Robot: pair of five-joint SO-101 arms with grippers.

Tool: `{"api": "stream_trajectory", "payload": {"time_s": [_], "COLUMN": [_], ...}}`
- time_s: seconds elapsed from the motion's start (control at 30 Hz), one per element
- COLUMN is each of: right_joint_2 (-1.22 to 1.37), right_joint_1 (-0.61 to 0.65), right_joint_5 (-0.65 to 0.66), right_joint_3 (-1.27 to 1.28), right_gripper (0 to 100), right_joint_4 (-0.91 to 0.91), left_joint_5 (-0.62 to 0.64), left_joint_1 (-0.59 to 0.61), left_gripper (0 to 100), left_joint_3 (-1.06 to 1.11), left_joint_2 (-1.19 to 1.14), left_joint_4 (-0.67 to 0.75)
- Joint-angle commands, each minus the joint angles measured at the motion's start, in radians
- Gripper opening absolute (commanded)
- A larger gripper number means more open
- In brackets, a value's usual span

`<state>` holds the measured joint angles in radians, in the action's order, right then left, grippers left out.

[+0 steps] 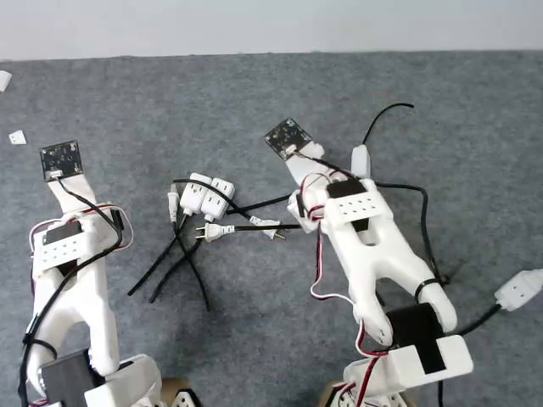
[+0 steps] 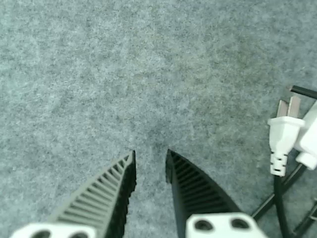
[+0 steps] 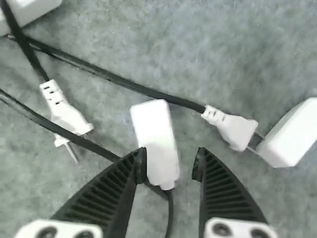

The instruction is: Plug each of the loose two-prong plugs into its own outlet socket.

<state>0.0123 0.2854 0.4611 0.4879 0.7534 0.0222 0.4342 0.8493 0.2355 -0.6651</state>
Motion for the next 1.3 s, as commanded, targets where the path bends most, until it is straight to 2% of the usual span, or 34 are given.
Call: {"api": "stream_trajectory", "payload": {"time_s": [0.0, 0.33, 0.4, 0.47, 0.63, 0.8, 0.93, 1.07, 1.13, 1.27], "right_joint_2": [0.027, 0.101, 0.099, 0.099, 0.061, -0.094, -0.266, -0.384, -0.409, -0.41], "right_joint_1": [0.002, 0.005, 0.004, 0.001, -0.039, -0.042, 0.018, 0.147, 0.206, 0.269], "right_joint_5": [0.043, 0.051, 0.044, 0.008, -0.129, -0.265, -0.394, -0.562, -0.594, -0.598], "right_joint_3": [-0.017, -0.057, -0.068, -0.091, -0.206, -0.25, -0.247, -0.198, -0.133, 0.058], "right_gripper": [16.9, 16.0, 10.2, 0.9, 0.9, 0.8, 0.8, 0.8, 0.9, 0.9], "right_joint_4": [-0.027, -0.018, -0.018, -0.018, 0.124, 0.3, 0.446, 0.547, 0.526, 0.36], "left_joint_5": [-0.009, -0.011, -0.011, -0.011, -0.011, -0.011, -0.011, -0.011, -0.011, -0.011], "left_joint_1": [-0.011, -0.011, -0.011, -0.011, -0.011, -0.009, -0.009, -0.009, -0.008, -0.008], "left_gripper": [10, 10, 10, 10, 10, 10, 10, 10, 10, 10], "left_joint_3": [-0.013, -0.013, -0.013, -0.013, -0.013, -0.013, -0.013, -0.013, -0.013, -0.013], "left_joint_2": [0.008, 0.008, 0.008, 0.008, 0.008, 0.008, 0.008, 0.008, 0.008, 0.008], "left_joint_4": [0.034, 0.034, 0.034, 0.034, 0.034, 0.034, 0.034, 0.034, 0.034, 0.034]}}
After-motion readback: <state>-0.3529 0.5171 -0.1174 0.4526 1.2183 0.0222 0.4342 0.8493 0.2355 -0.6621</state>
